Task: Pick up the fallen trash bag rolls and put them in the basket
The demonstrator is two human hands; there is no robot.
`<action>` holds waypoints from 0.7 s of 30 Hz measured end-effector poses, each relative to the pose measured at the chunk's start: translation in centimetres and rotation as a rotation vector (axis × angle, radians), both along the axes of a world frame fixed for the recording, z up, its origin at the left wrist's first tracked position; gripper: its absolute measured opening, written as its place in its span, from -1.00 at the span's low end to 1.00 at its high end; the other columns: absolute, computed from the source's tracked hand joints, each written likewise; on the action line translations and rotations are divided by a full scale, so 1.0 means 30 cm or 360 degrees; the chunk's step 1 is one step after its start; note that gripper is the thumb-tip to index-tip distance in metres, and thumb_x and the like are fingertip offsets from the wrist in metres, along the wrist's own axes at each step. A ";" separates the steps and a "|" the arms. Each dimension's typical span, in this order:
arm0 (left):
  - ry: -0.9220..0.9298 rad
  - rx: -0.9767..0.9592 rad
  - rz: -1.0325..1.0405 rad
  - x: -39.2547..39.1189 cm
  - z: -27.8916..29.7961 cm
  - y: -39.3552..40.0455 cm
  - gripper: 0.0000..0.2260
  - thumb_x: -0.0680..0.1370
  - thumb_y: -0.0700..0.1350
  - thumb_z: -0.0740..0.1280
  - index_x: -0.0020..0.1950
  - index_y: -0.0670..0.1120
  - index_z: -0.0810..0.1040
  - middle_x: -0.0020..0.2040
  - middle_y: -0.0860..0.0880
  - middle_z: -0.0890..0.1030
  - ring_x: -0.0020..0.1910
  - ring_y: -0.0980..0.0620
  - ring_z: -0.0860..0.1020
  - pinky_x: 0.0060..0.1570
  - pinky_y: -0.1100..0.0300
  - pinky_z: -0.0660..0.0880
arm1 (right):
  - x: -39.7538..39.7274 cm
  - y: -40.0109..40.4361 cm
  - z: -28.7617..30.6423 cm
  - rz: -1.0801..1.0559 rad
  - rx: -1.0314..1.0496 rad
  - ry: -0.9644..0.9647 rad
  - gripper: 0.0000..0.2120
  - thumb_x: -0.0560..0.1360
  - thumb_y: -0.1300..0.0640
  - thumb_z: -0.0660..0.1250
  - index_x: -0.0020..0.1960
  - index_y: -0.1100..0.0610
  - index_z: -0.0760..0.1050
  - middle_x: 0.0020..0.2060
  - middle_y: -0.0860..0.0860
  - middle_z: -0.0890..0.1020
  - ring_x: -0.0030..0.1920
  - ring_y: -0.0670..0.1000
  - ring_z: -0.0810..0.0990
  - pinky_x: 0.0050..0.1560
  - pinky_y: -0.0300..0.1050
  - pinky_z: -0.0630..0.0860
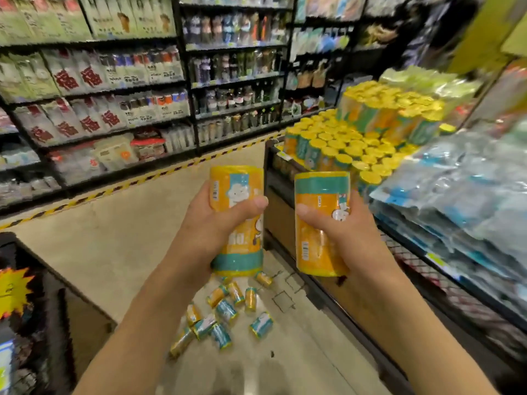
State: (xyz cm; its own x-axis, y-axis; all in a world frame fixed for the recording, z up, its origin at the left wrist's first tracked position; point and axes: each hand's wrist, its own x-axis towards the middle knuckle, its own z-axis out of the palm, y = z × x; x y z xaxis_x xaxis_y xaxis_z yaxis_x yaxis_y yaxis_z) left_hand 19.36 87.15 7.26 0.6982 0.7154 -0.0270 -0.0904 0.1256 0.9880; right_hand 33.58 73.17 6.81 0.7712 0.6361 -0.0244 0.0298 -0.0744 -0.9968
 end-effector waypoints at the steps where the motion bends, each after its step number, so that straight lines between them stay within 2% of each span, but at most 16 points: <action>1: -0.0006 -0.0007 -0.0105 0.035 -0.004 -0.044 -0.55 0.30 -0.03 0.59 0.13 0.00 0.55 0.02 -0.14 0.69 -0.06 -0.16 0.69 -0.13 -0.09 0.66 | 0.006 -0.075 0.006 -0.0097 0.0001 -0.0009 -0.33 0.21 -0.04 0.67 0.22 0.05 0.47 -0.02 0.01 0.71 -0.12 -0.05 0.72 -0.26 -0.23 0.64; 3: -0.0016 -0.0014 -0.0279 0.102 -0.008 -0.144 -0.57 0.33 -0.04 0.59 0.14 -0.02 0.55 0.01 -0.15 0.69 -0.07 -0.16 0.69 -0.12 -0.14 0.65 | 0.016 -0.232 0.013 -0.0290 0.0001 -0.0021 -0.39 0.24 -0.06 0.63 0.20 0.00 0.47 -0.03 -0.04 0.71 -0.13 -0.08 0.72 -0.23 -0.20 0.64; 6: -0.0074 -0.0087 -0.0533 0.200 -0.013 -0.318 -0.57 0.34 -0.08 0.56 0.16 -0.08 0.56 -0.08 -0.11 0.68 -0.16 -0.09 0.68 -0.22 -0.02 0.63 | 0.014 -0.474 0.019 -0.0575 -0.0001 -0.0051 -0.32 0.15 -0.14 0.68 0.18 -0.05 0.49 -0.04 -0.07 0.72 -0.08 -0.05 0.73 -0.15 -0.07 0.63; 8: -0.0102 -0.0215 -0.0752 0.261 -0.015 -0.447 -0.61 0.35 -0.06 0.50 0.15 -0.08 0.57 -0.07 -0.13 0.67 -0.14 -0.12 0.68 -0.20 -0.07 0.63 | -0.003 -0.638 0.030 -0.0752 0.0036 -0.0055 -0.29 0.11 -0.16 0.65 0.18 -0.03 0.50 -0.04 -0.07 0.73 -0.06 -0.02 0.73 -0.11 -0.02 0.64; 10: -0.0099 -0.0375 -0.0974 0.309 -0.008 -0.592 -0.60 0.27 -0.02 0.52 0.09 -0.05 0.62 -0.05 -0.17 0.68 -0.12 -0.15 0.68 -0.15 -0.13 0.64 | -0.039 -0.807 0.044 -0.0908 0.0073 -0.0040 -0.30 0.12 -0.13 0.67 0.17 -0.03 0.50 -0.06 -0.09 0.74 -0.09 -0.06 0.74 -0.15 -0.06 0.65; 11: -0.0100 -0.0429 -0.1080 0.327 -0.003 -0.673 -0.58 0.24 0.02 0.51 0.07 -0.04 0.63 -0.06 -0.19 0.69 -0.13 -0.14 0.69 -0.18 -0.09 0.65 | -0.061 -0.893 0.052 -0.0966 0.0090 -0.0042 -0.31 0.13 -0.12 0.70 0.16 -0.05 0.49 -0.09 -0.12 0.73 -0.12 -0.09 0.73 -0.22 -0.12 0.64; 13: -0.0100 -0.0487 -0.1243 0.355 0.004 -0.849 -0.53 0.20 0.05 0.48 0.06 -0.08 0.62 -0.10 -0.19 0.70 -0.21 -0.11 0.70 -0.26 0.02 0.63 | -0.109 -1.067 0.065 -0.1083 0.0108 -0.0051 -0.37 0.12 -0.11 0.62 0.13 -0.06 0.47 -0.14 -0.16 0.73 -0.17 -0.12 0.73 -0.30 -0.20 0.62; 15: -0.0106 -0.0530 -0.1353 0.375 0.014 -1.036 -0.51 0.21 0.02 0.47 0.09 -0.12 0.59 -0.14 -0.18 0.70 -0.27 -0.08 0.69 -0.29 0.05 0.63 | -0.155 -1.242 0.078 -0.1188 0.0151 -0.0010 -0.37 0.14 -0.07 0.62 0.14 -0.05 0.46 -0.13 -0.09 0.73 -0.17 -0.08 0.73 -0.31 -0.17 0.63; 18: -0.0061 -0.0588 -0.1536 0.387 0.024 -1.315 -0.50 0.29 0.00 0.44 0.19 -0.15 0.57 -0.08 -0.21 0.68 -0.26 -0.07 0.68 -0.27 0.03 0.65 | -0.227 -1.498 0.086 -0.1328 0.0202 0.0061 -0.34 0.17 0.07 0.66 0.19 -0.04 0.46 -0.05 -0.02 0.72 -0.13 0.00 0.74 -0.27 -0.08 0.65; 21: 0.0019 -0.0616 -0.1725 0.387 0.025 -1.574 -0.53 0.35 0.02 0.36 0.21 -0.13 0.57 -0.05 -0.20 0.67 -0.25 -0.06 0.66 -0.27 0.05 0.65 | -0.304 -1.735 0.093 -0.1525 0.0224 -0.0015 -0.35 0.18 0.10 0.66 0.19 -0.01 0.46 -0.09 -0.04 0.73 -0.14 -0.02 0.74 -0.28 -0.13 0.64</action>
